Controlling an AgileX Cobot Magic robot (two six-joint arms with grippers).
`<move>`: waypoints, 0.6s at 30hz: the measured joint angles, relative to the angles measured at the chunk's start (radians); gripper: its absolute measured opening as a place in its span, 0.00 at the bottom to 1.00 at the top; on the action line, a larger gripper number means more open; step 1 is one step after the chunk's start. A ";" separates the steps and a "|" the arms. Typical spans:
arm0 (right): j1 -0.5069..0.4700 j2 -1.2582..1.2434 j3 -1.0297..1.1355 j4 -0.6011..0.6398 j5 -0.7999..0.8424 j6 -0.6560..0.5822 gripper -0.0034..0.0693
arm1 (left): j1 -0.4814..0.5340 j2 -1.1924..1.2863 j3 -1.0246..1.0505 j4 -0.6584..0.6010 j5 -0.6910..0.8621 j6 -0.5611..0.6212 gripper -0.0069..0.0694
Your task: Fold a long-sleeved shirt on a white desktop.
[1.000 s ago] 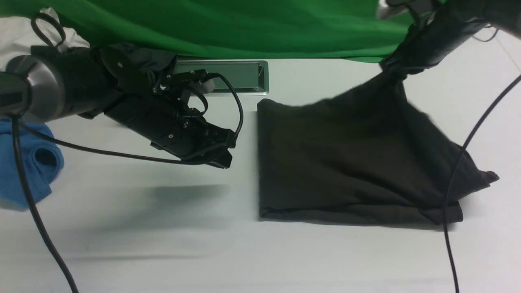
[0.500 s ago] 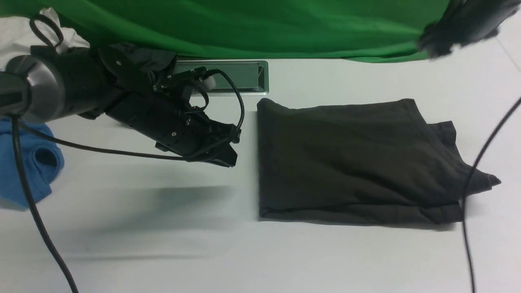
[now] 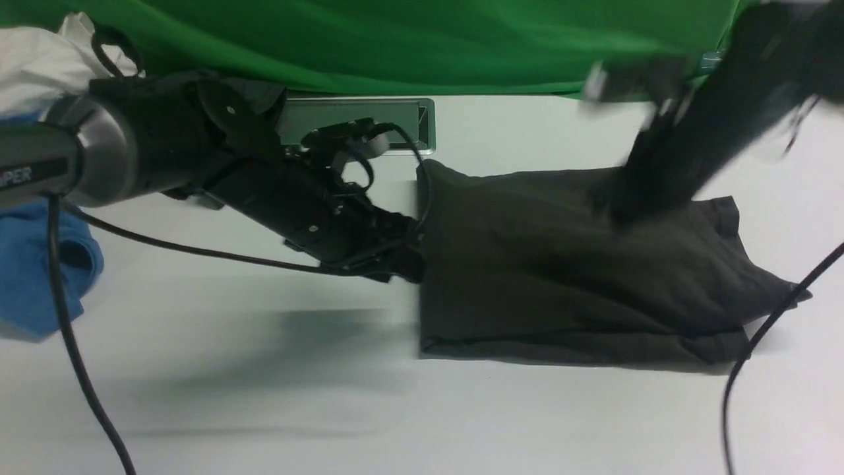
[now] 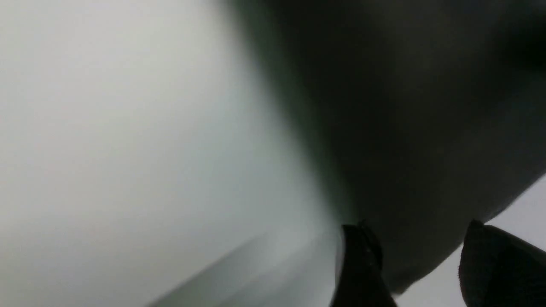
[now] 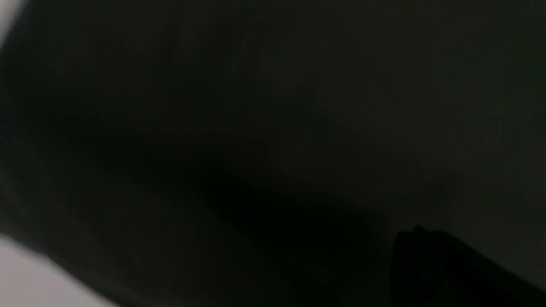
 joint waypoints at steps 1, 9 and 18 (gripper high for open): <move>0.021 0.025 0.020 0.000 0.002 -0.007 0.09 | 0.017 -0.014 0.000 0.030 0.010 -0.021 0.54; 0.147 0.156 -0.066 -0.071 0.015 -0.011 0.09 | 0.148 -0.180 0.000 0.098 0.042 -0.070 0.55; 0.322 0.274 -0.302 -0.041 0.033 -0.007 0.09 | 0.199 -0.292 0.000 0.141 0.068 -0.097 0.55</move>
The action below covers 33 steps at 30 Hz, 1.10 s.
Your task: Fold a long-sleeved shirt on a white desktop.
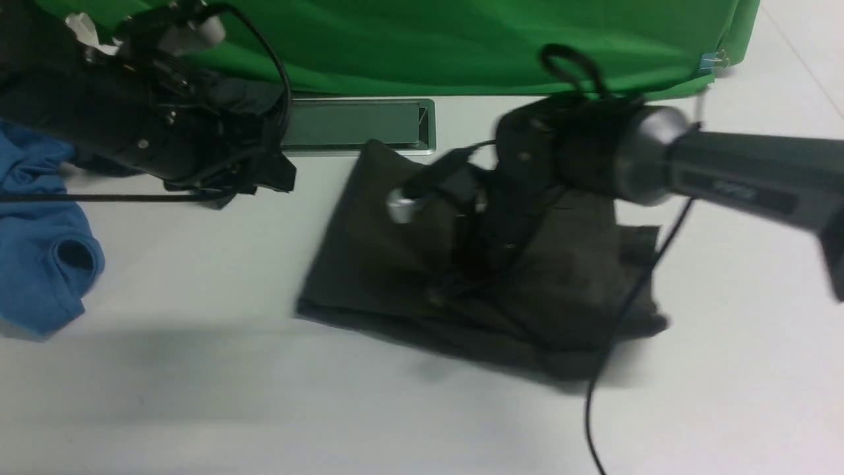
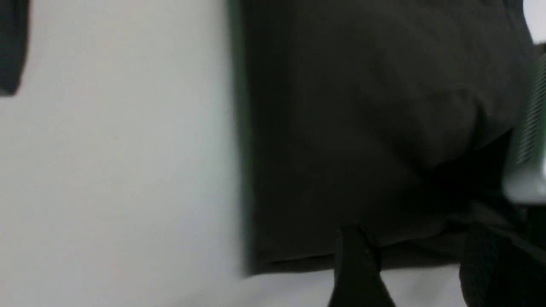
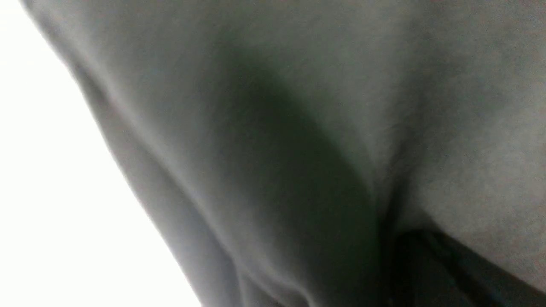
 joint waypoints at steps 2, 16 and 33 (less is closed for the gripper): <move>0.013 0.018 -0.038 0.018 0.019 0.004 0.09 | 0.000 -0.002 0.000 0.004 0.004 -0.002 0.55; -0.039 -0.215 -0.102 -0.066 0.170 0.096 0.09 | 0.000 -0.003 0.000 0.010 0.034 -0.002 0.55; -0.087 -0.914 0.454 0.005 0.011 0.163 0.13 | 0.001 0.039 0.080 0.139 -0.027 -0.267 0.61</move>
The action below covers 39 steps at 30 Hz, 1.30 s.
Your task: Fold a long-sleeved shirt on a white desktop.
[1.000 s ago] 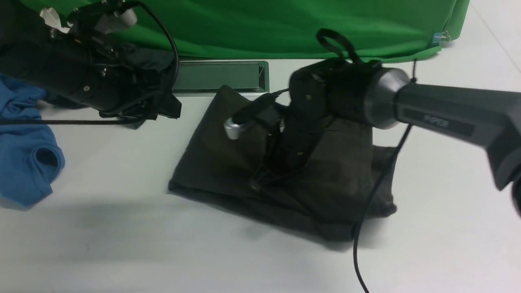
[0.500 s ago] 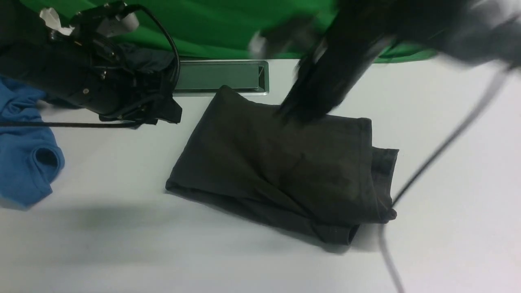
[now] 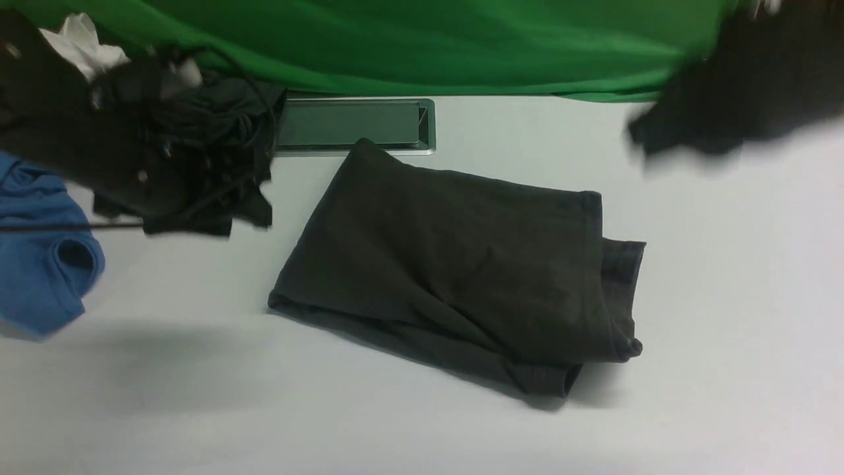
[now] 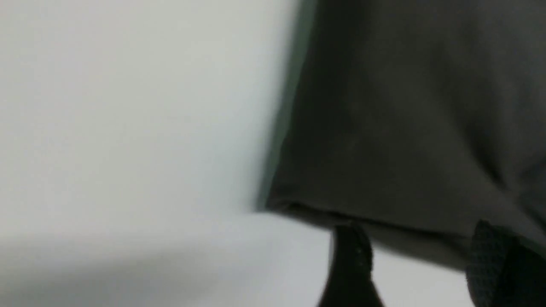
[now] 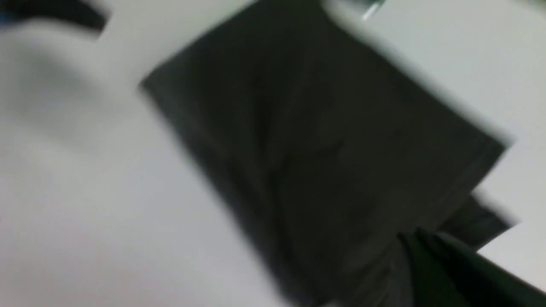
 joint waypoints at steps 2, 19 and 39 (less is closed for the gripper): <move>0.017 -0.033 0.060 0.011 0.001 -0.004 0.15 | 0.000 0.044 -0.001 -0.001 -0.004 0.021 0.66; 0.049 -0.222 0.144 0.041 0.034 0.056 0.26 | 0.018 0.531 -0.354 -0.111 0.205 0.324 0.80; 0.048 -0.223 0.144 -0.130 -0.038 0.245 0.40 | 0.068 0.213 0.040 -0.201 0.124 0.230 0.22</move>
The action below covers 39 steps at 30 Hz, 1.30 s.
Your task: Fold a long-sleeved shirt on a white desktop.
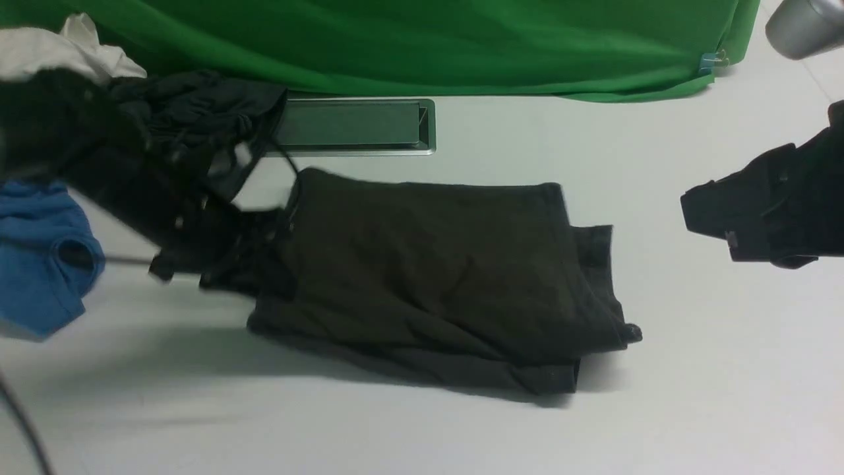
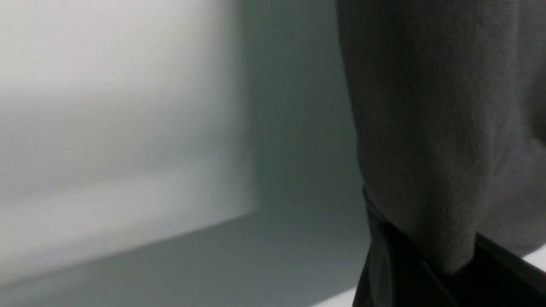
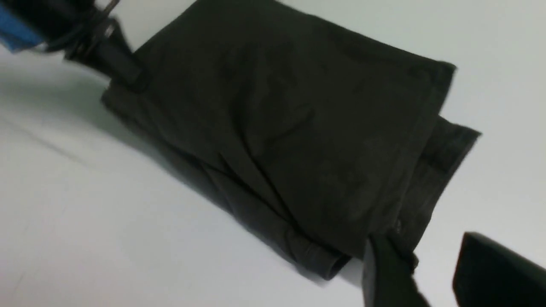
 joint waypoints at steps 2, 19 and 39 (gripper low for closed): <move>0.000 0.000 0.000 0.000 0.000 0.021 0.40 | 0.000 -0.029 0.072 0.006 -0.071 -0.018 0.22; 0.000 -0.065 0.005 -0.067 -0.153 0.073 0.40 | 0.000 -0.071 0.103 0.114 -0.168 -0.112 0.91; 0.000 -0.809 0.668 -0.088 -0.744 0.070 0.36 | 0.000 -0.900 0.102 0.066 0.134 0.066 0.94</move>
